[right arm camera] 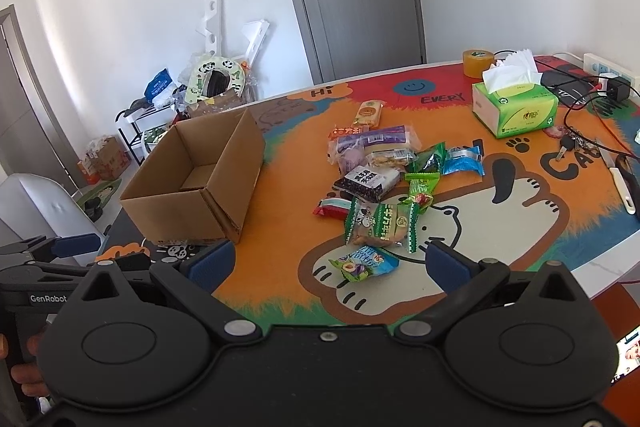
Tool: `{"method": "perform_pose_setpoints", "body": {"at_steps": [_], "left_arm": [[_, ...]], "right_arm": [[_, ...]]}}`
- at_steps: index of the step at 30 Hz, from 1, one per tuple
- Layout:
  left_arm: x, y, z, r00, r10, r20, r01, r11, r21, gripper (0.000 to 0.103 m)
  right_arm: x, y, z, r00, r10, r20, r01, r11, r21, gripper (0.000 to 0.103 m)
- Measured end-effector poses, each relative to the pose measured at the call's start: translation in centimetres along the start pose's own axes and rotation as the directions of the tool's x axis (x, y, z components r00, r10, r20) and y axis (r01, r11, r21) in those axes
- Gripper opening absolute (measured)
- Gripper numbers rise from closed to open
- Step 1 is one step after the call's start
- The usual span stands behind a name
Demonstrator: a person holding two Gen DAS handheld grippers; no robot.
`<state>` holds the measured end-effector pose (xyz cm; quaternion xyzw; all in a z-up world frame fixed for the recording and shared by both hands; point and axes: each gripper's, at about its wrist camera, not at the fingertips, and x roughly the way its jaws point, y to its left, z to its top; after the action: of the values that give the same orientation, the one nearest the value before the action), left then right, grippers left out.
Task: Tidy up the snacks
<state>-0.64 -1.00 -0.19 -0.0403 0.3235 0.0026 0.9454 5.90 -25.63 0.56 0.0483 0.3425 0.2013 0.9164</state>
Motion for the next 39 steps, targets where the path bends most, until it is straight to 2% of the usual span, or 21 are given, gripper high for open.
{"method": "perform_pose_setpoints", "body": {"at_steps": [29,39], "left_arm": [[-0.6,-0.2,0.4,1.000,-0.007,0.014,0.006,1.000,0.008,0.103],[1.0,-1.0,0.5,1.000,-0.011,0.011,0.012,1.000,-0.006,0.103]], "right_arm": [[-0.5,-0.3,0.1,1.000,-0.005,0.019,0.005,1.000,0.006,0.103],[0.1,-1.5,0.0,0.999,-0.012,0.036,0.011,1.000,0.029,0.103]]}}
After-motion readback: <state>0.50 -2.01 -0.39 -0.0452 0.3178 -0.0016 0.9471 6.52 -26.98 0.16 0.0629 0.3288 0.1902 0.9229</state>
